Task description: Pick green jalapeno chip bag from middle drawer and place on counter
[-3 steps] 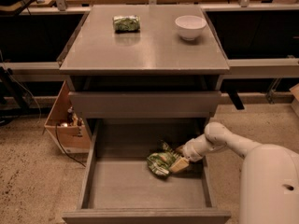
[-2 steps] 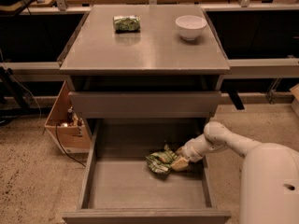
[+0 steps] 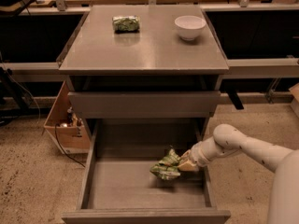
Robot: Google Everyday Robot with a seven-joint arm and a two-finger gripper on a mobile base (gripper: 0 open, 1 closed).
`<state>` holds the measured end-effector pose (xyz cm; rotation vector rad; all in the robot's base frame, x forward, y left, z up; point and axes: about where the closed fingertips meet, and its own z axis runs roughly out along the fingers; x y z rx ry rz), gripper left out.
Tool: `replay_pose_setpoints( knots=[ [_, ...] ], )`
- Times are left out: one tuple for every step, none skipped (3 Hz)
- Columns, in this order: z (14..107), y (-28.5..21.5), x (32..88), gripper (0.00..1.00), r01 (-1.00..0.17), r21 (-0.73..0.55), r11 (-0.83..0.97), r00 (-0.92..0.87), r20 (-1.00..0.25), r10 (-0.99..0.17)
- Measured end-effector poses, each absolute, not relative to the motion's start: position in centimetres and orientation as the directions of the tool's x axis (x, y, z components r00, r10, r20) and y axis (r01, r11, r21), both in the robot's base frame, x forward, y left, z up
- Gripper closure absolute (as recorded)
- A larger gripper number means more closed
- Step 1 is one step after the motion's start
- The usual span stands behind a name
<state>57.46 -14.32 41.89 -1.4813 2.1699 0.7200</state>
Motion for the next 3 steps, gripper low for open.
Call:
replay_pose_setpoints(
  knots=[
    [47.2, -15.3, 54.9, 1.0, -0.931, 0.18, 0.317, -0.359, -0.6, -0.715],
    [55.4, -16.6, 54.1, 1.0, -0.934, 0.124, 0.334, -0.334, -0.632, -0.699],
    [65.3, -18.4, 54.7, 1.0, -0.929, 0.013, 0.371, -0.281, -0.677, -0.68]
  ],
)
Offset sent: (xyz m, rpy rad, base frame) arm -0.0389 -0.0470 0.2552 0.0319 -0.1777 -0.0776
